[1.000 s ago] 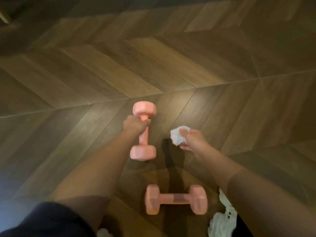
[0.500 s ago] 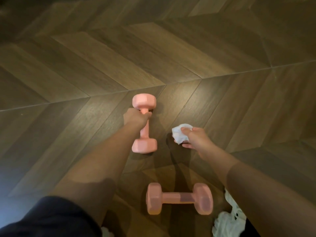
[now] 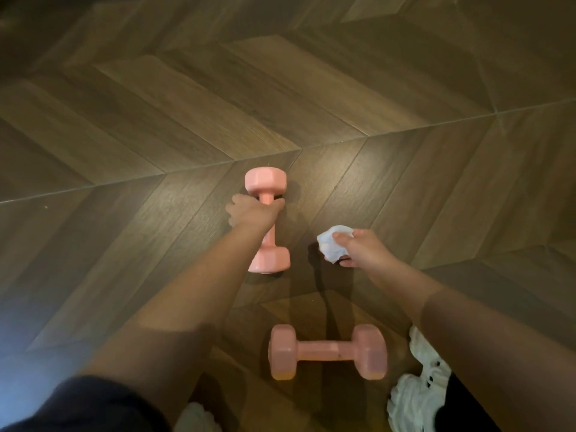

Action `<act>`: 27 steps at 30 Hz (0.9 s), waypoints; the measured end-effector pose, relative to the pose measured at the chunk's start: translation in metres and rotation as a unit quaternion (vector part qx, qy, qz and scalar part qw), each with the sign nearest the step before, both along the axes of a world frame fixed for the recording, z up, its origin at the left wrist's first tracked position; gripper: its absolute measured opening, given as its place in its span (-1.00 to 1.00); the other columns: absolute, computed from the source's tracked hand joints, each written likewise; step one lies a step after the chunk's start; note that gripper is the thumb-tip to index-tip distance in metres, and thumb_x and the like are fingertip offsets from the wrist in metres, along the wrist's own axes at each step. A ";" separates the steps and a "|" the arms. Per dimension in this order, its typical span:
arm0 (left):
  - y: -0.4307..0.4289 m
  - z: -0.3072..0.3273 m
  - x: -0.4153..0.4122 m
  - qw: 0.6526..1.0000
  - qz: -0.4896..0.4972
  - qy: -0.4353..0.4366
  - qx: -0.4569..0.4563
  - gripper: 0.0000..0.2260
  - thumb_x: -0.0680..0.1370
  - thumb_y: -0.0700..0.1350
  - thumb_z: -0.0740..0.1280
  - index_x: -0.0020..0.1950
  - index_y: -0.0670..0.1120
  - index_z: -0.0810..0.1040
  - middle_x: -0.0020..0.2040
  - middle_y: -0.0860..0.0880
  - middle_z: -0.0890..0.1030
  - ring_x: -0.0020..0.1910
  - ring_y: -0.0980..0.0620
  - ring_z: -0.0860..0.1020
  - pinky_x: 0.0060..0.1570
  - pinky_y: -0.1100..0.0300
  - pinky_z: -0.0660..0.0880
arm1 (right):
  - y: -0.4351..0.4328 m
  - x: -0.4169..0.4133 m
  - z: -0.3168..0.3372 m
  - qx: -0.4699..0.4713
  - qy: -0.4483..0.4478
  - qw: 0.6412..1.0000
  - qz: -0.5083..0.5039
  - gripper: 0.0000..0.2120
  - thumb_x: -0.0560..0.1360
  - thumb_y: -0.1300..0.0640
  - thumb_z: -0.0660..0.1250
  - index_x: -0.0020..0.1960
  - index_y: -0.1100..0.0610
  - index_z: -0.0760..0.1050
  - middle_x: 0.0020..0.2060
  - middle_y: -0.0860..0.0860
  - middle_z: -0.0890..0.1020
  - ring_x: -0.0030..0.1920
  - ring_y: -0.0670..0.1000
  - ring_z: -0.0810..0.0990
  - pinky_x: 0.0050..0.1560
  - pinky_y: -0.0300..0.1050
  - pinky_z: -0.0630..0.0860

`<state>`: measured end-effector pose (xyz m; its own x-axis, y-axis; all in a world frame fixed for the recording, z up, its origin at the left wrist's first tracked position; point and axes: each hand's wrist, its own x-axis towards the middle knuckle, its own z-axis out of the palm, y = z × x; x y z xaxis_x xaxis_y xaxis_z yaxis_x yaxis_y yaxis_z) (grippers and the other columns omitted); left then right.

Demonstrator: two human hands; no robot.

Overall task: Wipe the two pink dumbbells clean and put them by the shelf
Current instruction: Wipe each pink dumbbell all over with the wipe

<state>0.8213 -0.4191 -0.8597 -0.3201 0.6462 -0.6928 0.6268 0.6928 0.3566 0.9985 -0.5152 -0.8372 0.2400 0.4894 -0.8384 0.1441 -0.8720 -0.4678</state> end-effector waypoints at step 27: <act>-0.177 0.036 0.022 0.793 -0.560 -0.157 -0.183 -0.70 0.64 0.16 0.20 0.26 0.01 0.46 0.16 -0.04 0.57 0.06 0.02 0.53 0.08 0.08 0.47 | -0.040 0.042 0.070 0.001 -0.024 0.961 0.274 -0.76 0.65 0.08 0.20 0.00 0.21 0.56 -0.07 0.20 0.63 -0.09 0.06 0.59 0.02 -0.02 0.53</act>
